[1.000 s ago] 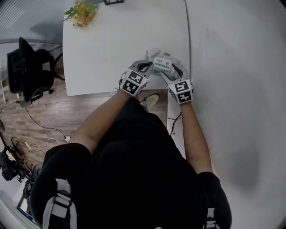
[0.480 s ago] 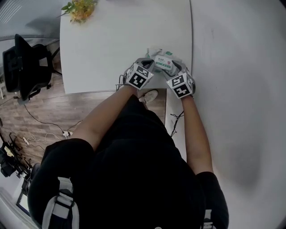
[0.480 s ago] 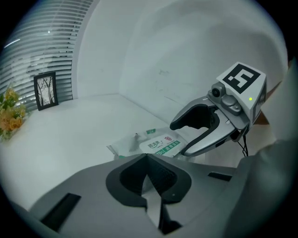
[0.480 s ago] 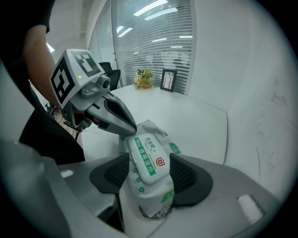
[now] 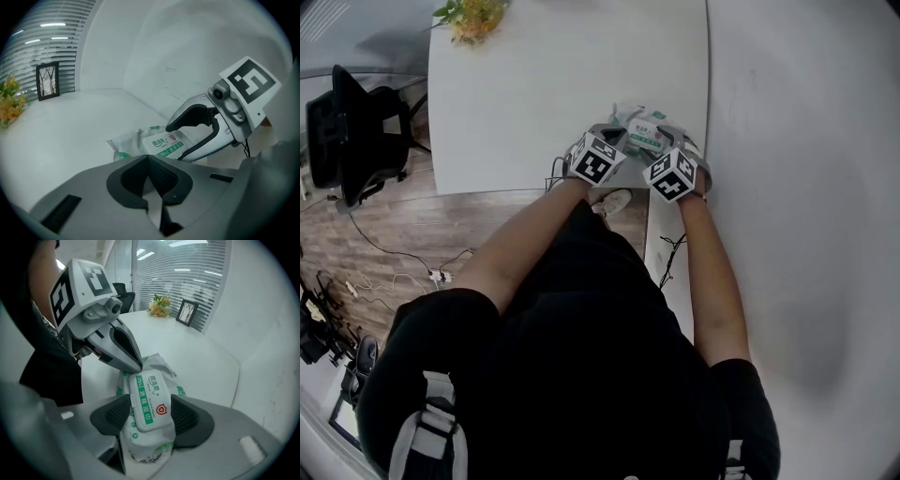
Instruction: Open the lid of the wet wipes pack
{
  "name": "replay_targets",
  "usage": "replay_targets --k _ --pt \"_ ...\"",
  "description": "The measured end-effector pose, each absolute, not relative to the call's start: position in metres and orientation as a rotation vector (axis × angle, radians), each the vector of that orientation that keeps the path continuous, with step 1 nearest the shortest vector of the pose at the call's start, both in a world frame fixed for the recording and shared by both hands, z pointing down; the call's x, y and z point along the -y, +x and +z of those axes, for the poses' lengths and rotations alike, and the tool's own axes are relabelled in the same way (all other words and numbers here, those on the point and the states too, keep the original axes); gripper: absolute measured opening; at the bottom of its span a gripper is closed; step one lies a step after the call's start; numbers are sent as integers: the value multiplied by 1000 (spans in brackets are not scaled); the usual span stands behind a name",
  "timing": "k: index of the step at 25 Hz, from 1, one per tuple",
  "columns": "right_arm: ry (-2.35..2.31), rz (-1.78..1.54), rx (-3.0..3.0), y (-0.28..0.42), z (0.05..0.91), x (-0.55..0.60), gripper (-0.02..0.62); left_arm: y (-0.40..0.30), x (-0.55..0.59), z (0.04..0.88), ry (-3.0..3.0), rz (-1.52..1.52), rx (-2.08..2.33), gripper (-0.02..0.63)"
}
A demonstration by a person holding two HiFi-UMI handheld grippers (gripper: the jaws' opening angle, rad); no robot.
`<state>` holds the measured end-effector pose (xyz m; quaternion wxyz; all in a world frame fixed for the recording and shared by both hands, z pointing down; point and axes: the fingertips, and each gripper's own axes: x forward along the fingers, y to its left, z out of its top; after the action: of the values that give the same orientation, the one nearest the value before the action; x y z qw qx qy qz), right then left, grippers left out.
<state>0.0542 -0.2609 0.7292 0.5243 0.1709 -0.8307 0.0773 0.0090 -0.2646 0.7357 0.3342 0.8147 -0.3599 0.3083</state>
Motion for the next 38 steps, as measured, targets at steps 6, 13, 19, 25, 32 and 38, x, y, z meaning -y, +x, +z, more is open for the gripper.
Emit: replay_targets --k 6,13,19,25,32,38 --pt "372 142 1962 52 730 261 282 7 268 733 2120 745 950 6" --pt "368 114 1971 51 720 263 284 4 265 737 2070 743 950 6" --pt "360 94 1969 50 715 264 284 4 266 737 2066 738 948 6" --pt "365 92 1976 50 714 264 284 2 266 737 2051 740 950 6" --pt "430 124 2040 49 693 280 278 3 267 738 2045 737 951 6" --pt "500 87 2054 50 673 303 253 2 267 738 2043 736 944 6"
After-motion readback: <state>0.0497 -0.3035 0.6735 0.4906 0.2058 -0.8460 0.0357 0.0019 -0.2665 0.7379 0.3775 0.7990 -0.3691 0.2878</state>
